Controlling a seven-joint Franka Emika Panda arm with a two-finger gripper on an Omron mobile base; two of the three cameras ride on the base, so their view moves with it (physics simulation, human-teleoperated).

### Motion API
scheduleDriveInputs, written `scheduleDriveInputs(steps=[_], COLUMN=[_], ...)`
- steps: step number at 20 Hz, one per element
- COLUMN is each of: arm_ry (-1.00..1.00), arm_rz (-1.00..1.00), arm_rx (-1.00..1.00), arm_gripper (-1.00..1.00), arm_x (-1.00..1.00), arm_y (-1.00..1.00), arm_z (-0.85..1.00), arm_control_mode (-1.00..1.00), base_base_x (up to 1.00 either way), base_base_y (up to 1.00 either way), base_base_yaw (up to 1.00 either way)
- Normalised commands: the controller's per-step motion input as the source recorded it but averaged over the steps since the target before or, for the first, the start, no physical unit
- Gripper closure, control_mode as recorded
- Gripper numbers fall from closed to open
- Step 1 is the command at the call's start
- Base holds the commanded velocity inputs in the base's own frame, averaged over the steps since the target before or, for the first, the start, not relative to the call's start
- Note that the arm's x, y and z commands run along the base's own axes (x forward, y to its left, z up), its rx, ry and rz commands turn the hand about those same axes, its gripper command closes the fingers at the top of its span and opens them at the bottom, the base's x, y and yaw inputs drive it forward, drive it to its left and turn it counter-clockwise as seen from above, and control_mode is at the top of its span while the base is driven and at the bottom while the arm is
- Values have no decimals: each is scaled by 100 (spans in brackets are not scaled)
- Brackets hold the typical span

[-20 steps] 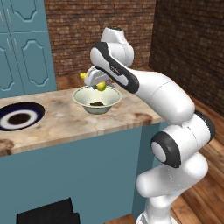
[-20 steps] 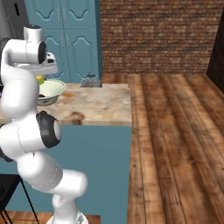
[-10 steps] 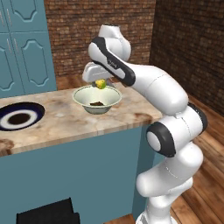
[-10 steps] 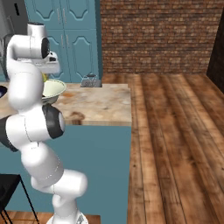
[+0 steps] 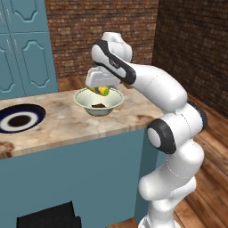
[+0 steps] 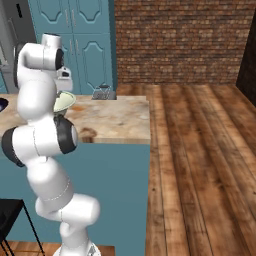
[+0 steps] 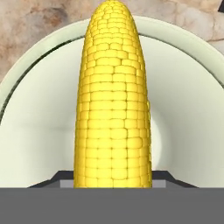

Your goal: Pick the chicken drumstick and corn from their plates and place them in the bowl. Then put the bowl in the fridge.

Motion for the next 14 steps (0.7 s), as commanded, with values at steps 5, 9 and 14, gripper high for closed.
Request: scheduleDriveInputs(steps=[5,9,14], arm_ry=[13,4,0], arm_rz=[0,0,0], arm_rx=[0,0,0], arm_gripper=[100,100,100], arm_x=[15,2,-6], arm_y=[-8,-5,5], arm_z=[-6,-8,-2], arm_control_mode=[-100,-100,-100], base_base_x=[0,0,0], base_base_y=[0,0,0], base_base_yaw=[0,0,0])
